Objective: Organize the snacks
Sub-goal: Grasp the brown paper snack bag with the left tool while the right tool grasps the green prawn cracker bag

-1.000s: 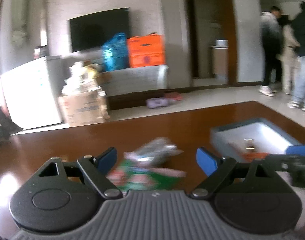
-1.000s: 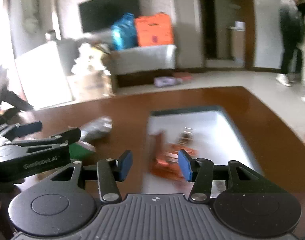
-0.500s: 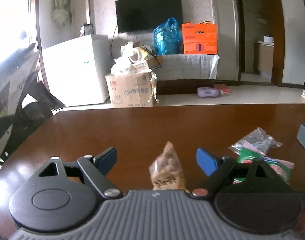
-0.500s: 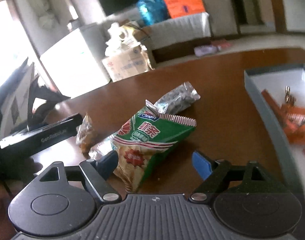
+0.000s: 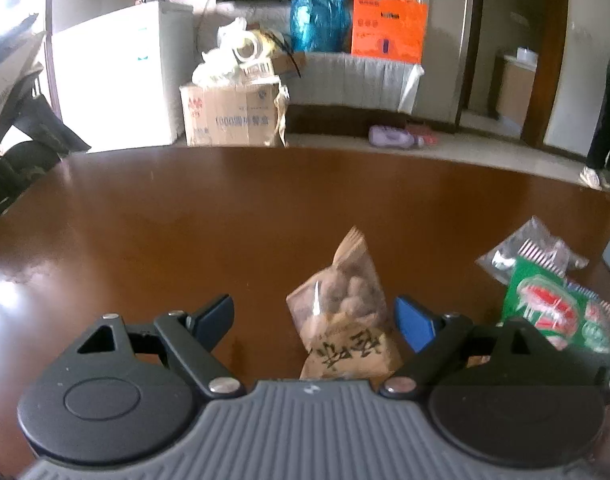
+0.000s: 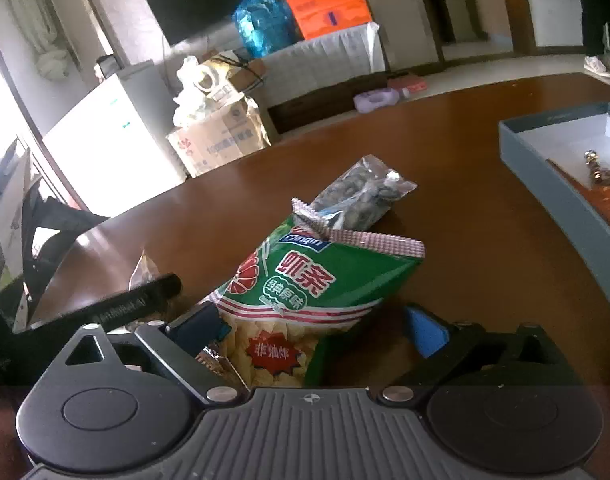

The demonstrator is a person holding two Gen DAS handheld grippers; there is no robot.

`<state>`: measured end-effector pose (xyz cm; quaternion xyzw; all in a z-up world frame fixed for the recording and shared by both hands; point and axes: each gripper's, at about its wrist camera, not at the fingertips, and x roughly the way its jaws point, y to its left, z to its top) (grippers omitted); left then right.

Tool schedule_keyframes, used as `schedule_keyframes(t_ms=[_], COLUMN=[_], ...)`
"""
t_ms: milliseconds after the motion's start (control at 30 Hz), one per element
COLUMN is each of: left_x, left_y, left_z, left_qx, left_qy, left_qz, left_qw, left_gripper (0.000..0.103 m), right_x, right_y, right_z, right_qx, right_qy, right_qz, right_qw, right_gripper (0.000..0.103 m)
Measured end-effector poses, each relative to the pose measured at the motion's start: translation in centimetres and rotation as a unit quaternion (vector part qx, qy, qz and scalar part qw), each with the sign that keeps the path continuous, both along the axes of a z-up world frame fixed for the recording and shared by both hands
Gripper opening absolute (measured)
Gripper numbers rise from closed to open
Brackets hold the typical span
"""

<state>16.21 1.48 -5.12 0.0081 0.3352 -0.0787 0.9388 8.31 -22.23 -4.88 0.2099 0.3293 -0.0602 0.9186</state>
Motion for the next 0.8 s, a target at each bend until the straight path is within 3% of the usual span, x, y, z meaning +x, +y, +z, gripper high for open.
schedule_keyframes(t_ms=[67,133,200,333,633,800], left_x=[0.3,0.6,0.5,0.2,0.2,-0.6], left_y=[0.1,0.0,-0.1,-0.4,0.2,1.1], left_z=[-0.6,-0.9,-1.0,-1.0,-0.6,-0.1], left_qx=[-0.005,-0.004,0.012,0.01,0.003,0.009], left_qy=[0.011,0.011,0.003,-0.001,-0.004,-0.025], left_qz=[0.0,-0.006,-0.014,-0.021,0.002,0.027], left_qw=[0.9999,0.9999,0.9998,0.9997,1.0,0.9993], left_gripper=[0.085,0.074,0.056,0.046,0.045,0.045], right_x=[0.4,0.6,0.7,0.3,-1.4,-2.5], right_y=[0.3,0.5,0.6,1.0,0.2,-0.2], right_z=[-0.3,-0.5,-0.4,0.0,1.5,2.4], right_qx=[0.0,0.0,0.004,-0.003,-0.018,-0.029], right_qy=[-0.002,-0.009,-0.018,-0.031,-0.039,-0.044], right_qz=[0.0,0.012,0.03,0.054,0.08,0.088], right_qw=[1.0,1.0,0.999,0.998,0.996,0.995], right_gripper=[0.1,0.088,0.073,0.064,0.06,0.059])
